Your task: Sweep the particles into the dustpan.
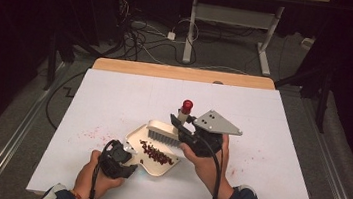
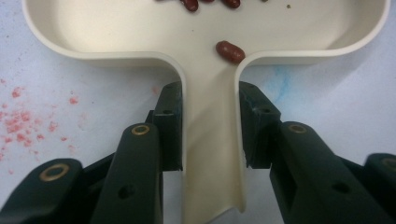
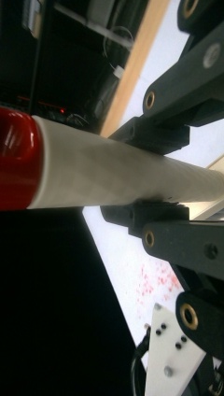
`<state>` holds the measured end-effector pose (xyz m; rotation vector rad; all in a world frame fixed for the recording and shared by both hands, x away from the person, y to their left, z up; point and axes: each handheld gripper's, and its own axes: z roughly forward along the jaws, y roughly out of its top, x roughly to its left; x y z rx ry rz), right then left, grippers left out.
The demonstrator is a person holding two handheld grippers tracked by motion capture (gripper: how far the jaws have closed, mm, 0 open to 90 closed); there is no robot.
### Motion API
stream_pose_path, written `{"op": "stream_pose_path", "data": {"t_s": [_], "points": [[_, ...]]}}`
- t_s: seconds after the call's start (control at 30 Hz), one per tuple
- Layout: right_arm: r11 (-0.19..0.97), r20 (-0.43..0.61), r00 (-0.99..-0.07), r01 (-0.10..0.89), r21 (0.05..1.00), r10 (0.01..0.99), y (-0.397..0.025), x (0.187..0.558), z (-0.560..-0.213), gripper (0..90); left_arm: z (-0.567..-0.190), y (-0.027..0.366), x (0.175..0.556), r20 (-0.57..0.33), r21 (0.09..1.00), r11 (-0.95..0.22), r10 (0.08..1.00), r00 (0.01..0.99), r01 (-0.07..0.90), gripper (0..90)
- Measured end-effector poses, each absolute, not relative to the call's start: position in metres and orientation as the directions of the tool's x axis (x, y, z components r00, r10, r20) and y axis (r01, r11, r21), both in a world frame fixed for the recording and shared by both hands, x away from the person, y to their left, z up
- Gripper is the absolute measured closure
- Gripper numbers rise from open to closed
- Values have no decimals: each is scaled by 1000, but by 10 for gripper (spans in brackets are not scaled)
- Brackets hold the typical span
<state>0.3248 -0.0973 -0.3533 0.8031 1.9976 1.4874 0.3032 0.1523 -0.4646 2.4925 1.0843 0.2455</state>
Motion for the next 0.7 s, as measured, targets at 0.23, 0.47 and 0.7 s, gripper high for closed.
{"op": "stream_pose_path", "data": {"t_s": [0.23, 0.47, 0.7], "points": [[266, -115, -625, 154, 951, 772, -127, 331, -362, 698, -465, 153, 303, -9, 436, -610, 733, 681, 662, 637], [341, -181, -586, 174, 924, 790, -139, 330, -380, 698, -465, 152, 302, -9, 437, -604, 739, 674, 667, 637], [372, -193, -589, 199, 907, 785, -161, 317, -377, 698, -465, 151, 301, -4, 437, -603, 741, 672, 667, 636]]}}
